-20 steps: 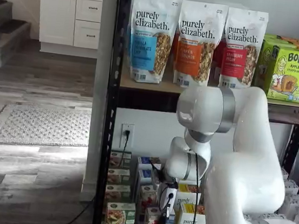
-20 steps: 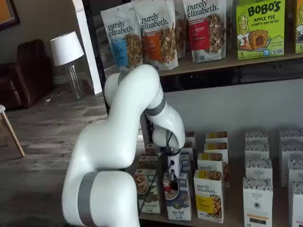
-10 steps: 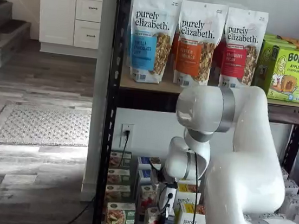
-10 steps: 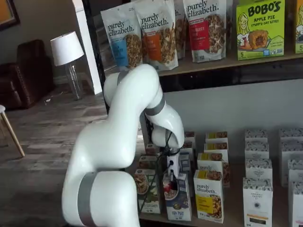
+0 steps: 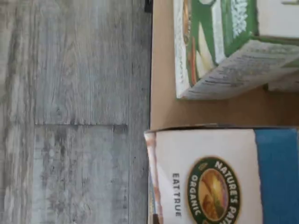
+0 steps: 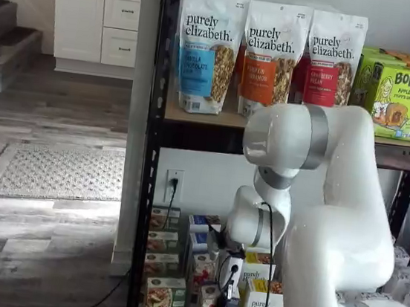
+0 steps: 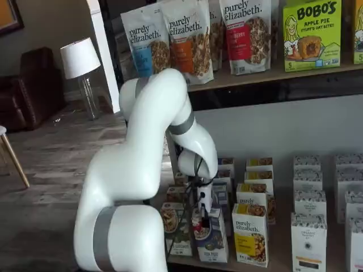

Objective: Pick up the blue and white box that is on the bottom shelf, the second box from the left

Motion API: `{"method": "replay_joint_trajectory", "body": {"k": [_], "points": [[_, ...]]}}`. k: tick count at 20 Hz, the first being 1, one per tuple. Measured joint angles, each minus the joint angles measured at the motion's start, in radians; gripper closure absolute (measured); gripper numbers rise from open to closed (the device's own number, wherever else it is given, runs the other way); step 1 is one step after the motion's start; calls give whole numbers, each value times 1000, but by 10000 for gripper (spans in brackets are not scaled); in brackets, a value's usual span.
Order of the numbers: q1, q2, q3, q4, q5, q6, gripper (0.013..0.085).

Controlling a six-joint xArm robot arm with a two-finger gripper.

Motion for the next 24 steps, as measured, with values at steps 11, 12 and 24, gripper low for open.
{"method": "replay_joint_trajectory", "body": {"k": [11, 12, 24], "points": [[24, -165, 201, -11, -12, 30, 490], [27, -182, 221, -11, -11, 33, 490], [55, -429, 517, -20, -18, 66, 490]]}}
